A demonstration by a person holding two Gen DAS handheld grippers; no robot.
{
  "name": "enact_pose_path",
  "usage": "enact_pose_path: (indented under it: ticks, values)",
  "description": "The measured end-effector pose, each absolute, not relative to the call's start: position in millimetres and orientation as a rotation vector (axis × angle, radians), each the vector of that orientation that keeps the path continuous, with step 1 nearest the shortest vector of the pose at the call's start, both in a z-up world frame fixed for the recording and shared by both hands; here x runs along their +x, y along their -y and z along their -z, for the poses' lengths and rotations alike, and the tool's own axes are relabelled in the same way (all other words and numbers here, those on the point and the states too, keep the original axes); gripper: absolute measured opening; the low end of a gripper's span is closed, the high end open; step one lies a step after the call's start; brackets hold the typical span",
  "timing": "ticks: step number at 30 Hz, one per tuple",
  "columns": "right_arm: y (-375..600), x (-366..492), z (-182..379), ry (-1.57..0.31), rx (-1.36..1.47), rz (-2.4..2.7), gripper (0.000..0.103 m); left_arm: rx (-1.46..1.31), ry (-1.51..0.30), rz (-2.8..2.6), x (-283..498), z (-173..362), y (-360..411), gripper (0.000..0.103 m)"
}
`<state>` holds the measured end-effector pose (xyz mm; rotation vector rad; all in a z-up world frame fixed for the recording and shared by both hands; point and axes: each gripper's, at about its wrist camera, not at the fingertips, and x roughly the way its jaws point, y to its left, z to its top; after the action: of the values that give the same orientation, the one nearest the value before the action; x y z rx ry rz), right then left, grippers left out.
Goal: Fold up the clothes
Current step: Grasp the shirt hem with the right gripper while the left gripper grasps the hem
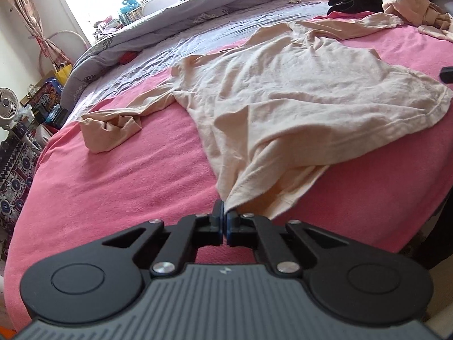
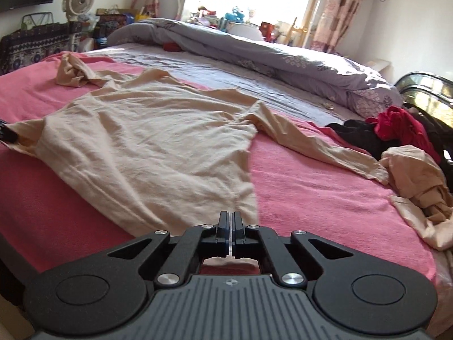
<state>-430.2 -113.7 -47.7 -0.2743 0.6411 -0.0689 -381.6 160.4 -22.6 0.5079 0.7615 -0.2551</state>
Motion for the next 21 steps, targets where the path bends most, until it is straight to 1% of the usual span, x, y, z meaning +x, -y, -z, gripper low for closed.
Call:
enact_pose_path:
  ticks: [2, 4, 5, 6, 8, 13, 14, 16, 17, 18, 21]
  values:
    - [128, -436, 44, -0.659, -0.289, 0.067, 0.004, 0.507, -0.75, 0.251, -382, 14, -170, 0.0]
    - [130, -444, 45, -0.652, -0.327, 0.029, 0.01, 0.517, -0.736, 0.254, -384, 8, -174, 0.0]
    - [130, -449, 47, -0.647, -0.347, 0.01, 0.023, 0.526, -0.73, 0.253, -384, 7, -174, 0.0]
    - [131, -453, 48, -0.642, -0.367, -0.01, 0.041, 0.535, -0.727, 0.25, -383, 7, -174, 0.0]
    - [123, -454, 57, -0.637, -0.432, -0.017, 0.054, 0.54, -0.733, 0.242, -379, 9, -173, 0.0]
    - [114, -442, 76, -0.646, -0.428, -0.04, 0.052, 0.552, -0.777, 0.239, -373, 25, -166, 0.0]
    - [113, -438, 80, -0.649, -0.423, -0.045, 0.05, 0.556, -0.787, 0.239, -373, 28, -165, 0.0]
    - [115, -433, 81, -0.667, -0.37, -0.07, 0.038, 0.559, -0.803, 0.232, -371, 34, -164, 0.0]
    - [116, -430, 82, -0.676, -0.342, -0.083, 0.02, 0.557, -0.806, 0.229, -371, 36, -164, 0.0]
    - [119, -432, 76, -0.668, -0.32, -0.08, 0.009, 0.551, -0.805, 0.227, -370, 36, -164, 0.0]
    - [125, -437, 58, -0.639, -0.254, -0.066, 0.007, 0.548, -0.784, 0.232, -371, 30, -167, 0.0]
